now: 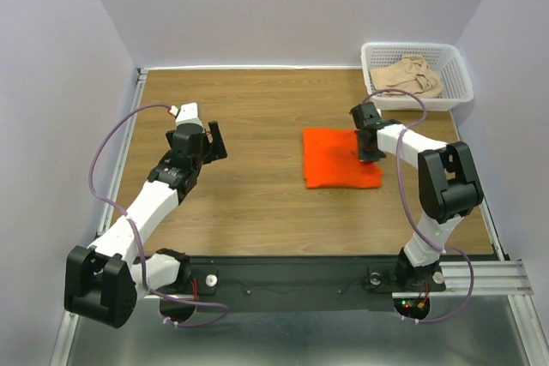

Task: Fold and stack the t-shirts
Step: Neatly place the folded tshirt to the corner

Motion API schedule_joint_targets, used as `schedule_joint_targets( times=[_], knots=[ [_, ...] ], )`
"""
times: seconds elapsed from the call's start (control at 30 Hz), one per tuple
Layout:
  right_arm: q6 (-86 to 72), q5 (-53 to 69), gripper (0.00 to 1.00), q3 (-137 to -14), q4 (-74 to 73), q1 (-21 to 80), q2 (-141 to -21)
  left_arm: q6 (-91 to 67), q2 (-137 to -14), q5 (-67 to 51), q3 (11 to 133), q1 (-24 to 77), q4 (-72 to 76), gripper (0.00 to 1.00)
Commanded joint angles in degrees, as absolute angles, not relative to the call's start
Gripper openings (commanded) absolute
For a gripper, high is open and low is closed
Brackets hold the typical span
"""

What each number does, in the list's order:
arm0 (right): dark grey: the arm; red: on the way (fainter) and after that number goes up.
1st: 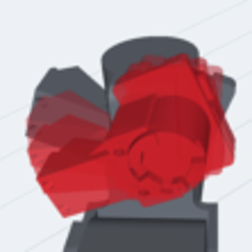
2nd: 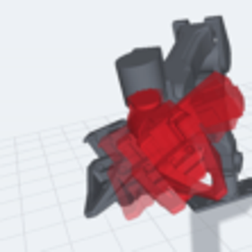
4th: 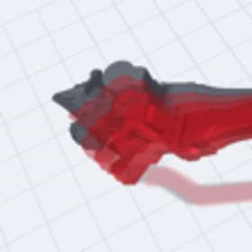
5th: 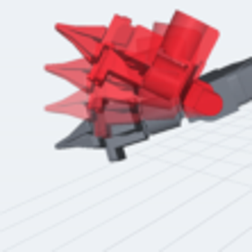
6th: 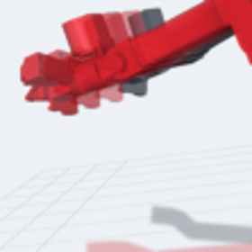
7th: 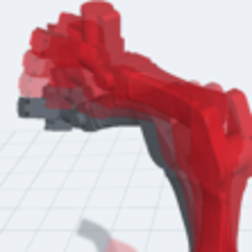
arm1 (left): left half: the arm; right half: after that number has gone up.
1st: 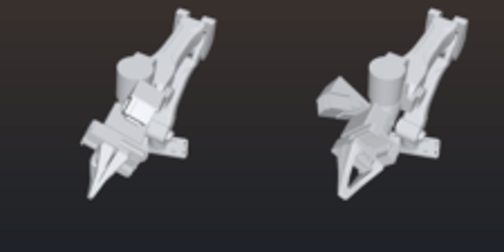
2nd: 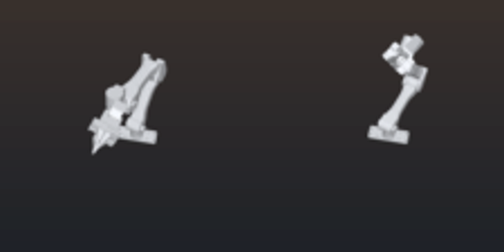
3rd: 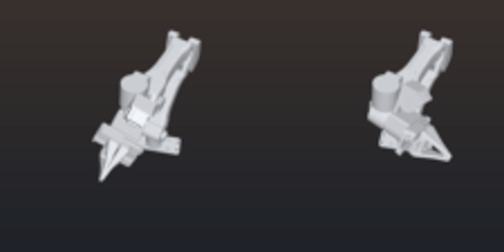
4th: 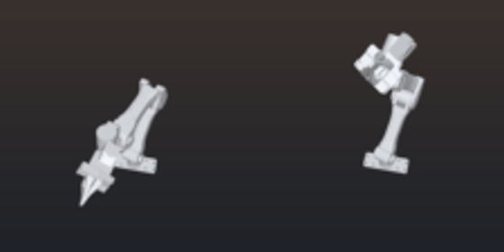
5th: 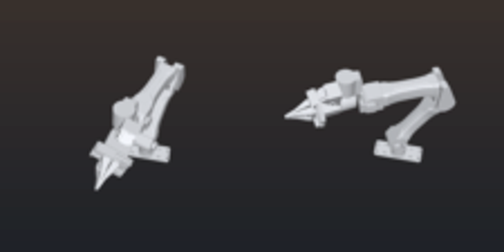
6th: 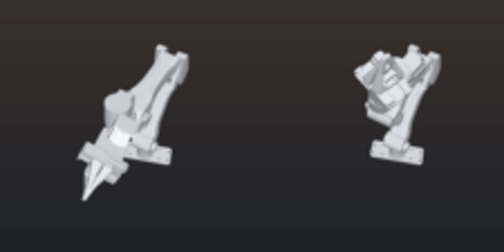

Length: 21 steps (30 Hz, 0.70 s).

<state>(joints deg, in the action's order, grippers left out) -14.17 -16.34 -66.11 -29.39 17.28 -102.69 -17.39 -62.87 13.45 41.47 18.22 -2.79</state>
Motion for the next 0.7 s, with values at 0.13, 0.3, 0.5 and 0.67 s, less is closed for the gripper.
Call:
schedule_joint_targets(
  times=[0.13,0.3,0.5,0.67],
  knots=[
    [-2.3,-49.6,0.01,-65.6,-33.4,7.3,-101.7,-15.3,-58.2,18.4,40.2,19.2,-0.3,0.93],
    [0.9,-58.5,0.01,-70.3,-32.3,0.5,-105.3,-14.5,-56.9,22.0,39.8,21.1,-0.3,0.93],
    [6.7,-62.9,0.01,-75.8,-28.5,-3.9,-109.9,-14.2,-55.8,24.8,39.3,23.3,-0.4,0.93],
    [9.9,-63.0,0.01,-79.3,-24.8,-7.0,-112.8,-14.4,-56.3,25.3,39.1,24.2,-0.3,0.93]
  ],
)
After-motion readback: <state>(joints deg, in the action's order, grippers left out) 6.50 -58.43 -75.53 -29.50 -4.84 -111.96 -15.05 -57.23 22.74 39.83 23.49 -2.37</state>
